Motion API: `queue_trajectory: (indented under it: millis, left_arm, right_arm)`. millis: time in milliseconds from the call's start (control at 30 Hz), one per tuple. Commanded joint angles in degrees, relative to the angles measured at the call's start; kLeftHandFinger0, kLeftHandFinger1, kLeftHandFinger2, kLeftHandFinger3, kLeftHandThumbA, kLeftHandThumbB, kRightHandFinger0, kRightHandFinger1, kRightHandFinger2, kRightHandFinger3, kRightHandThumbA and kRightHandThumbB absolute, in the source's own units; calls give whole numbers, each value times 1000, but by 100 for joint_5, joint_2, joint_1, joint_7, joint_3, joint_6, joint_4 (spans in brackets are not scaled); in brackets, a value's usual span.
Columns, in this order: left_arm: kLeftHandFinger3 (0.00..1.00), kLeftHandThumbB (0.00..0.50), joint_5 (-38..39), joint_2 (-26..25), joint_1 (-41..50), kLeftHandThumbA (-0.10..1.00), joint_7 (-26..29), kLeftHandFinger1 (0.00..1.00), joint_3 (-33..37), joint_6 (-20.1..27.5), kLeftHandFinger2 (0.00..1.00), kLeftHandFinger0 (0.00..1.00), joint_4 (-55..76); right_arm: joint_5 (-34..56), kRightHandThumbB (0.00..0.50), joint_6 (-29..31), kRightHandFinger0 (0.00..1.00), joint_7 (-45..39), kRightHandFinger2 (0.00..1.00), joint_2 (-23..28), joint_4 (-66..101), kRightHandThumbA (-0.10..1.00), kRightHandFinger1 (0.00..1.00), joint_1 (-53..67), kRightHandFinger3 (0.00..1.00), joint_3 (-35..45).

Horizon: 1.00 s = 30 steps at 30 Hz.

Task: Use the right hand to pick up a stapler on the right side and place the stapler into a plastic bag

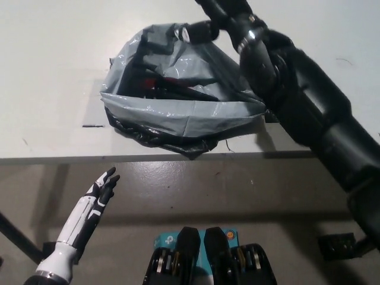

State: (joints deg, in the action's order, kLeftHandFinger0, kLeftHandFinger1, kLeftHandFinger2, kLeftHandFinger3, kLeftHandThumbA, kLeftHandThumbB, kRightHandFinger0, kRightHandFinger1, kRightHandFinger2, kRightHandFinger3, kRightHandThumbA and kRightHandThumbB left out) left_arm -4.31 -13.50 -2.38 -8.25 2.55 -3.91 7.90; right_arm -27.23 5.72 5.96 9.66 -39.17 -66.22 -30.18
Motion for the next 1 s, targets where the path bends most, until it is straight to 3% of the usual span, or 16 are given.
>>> queue_trajectory:
  millis: [0, 100, 267, 333, 367, 400, 467, 533, 600, 700, 767, 867, 967]
  left_arm:
    - [1000, 25, 80, 29, 186, 1000, 47, 1000, -81, 263, 1000, 1000, 272]
    - [1000, 4, 158, 57, 53, 1000, 75, 1000, -165, 186, 1000, 1000, 193]
    - [1000, 0, 122, 12, -658, 1000, 151, 1000, -270, 233, 1000, 1000, -241]
    - [1000, 0, 159, 17, -901, 1000, 176, 1000, -315, 242, 1000, 1000, -387]
    - [1000, 5, 171, 16, -963, 1000, 179, 1000, -327, 235, 1000, 1000, -419]
    - [1000, 1, 173, 14, -996, 1000, 179, 1000, -333, 214, 1000, 1000, -426]
    - [1000, 0, 210, 9, -1041, 1000, 154, 1000, -343, 144, 1000, 1000, -420]
    - [1000, 0, 189, -16, -1093, 1000, 146, 1000, -340, 173, 1000, 1000, -458]
    - [1000, 0, 163, -7, -1154, 1000, 174, 1000, -347, 147, 1000, 1000, -474]
    - [1000, 0, 105, -11, -1266, 1000, 178, 1000, -322, 94, 1000, 1000, -461]
    - [1000, 0, 68, -8, -1296, 1000, 193, 1000, -316, 59, 1000, 1000, -446]
    - [1000, 7, 52, -19, -1203, 1000, 164, 1000, -287, 83, 1000, 1000, -422]
    - [1000, 3, 126, -52, -971, 1000, 86, 1000, -301, 81, 1000, 1000, -281]
  right_arm:
    - [1230, 336, -1375, 1000, -1107, 1000, 1378, 5236, 910, 1000, 1217, 1000, 1598]
    - [1455, 310, -1634, 1000, -1160, 1000, 1659, 6192, 924, 1000, 1689, 1000, 1995]
    - [1925, 272, -1139, 1000, -619, 1000, 1897, 7195, 927, 1000, 2414, 1000, 2701]
    - [1955, 280, -1181, 1000, -420, 1000, 1921, 7716, 928, 1000, 2805, 1000, 2980]
    - [1952, 315, -1176, 1000, -394, 1000, 1907, 7735, 946, 1000, 2815, 1000, 3008]
    - [1893, 288, -1165, 1000, -346, 1000, 1874, 7802, 924, 1000, 2902, 1000, 3039]
    - [1921, 267, -1033, 1000, -103, 1000, 1723, 8126, 873, 1000, 3374, 1000, 3125]
    - [1991, 202, -613, 1000, 125, 1000, 1626, 8259, 819, 1000, 3638, 1000, 3147]
    - [2062, 223, -487, 1000, 302, 1000, 1448, 8400, 822, 1000, 3827, 1000, 3164]
    - [2188, 208, -179, 1000, 511, 1000, 1164, 8484, 796, 1000, 4173, 1000, 3098]
    - [2070, 172, 86, 1000, 549, 1000, 879, 8235, 765, 1000, 4494, 1000, 2923]
    - [1940, 142, 329, 1000, 473, 1000, 600, 7328, 736, 1000, 5060, 1000, 2708]
    - [1902, 158, 496, 1000, 399, 1000, 296, 6235, 719, 1000, 5359, 1000, 2583]
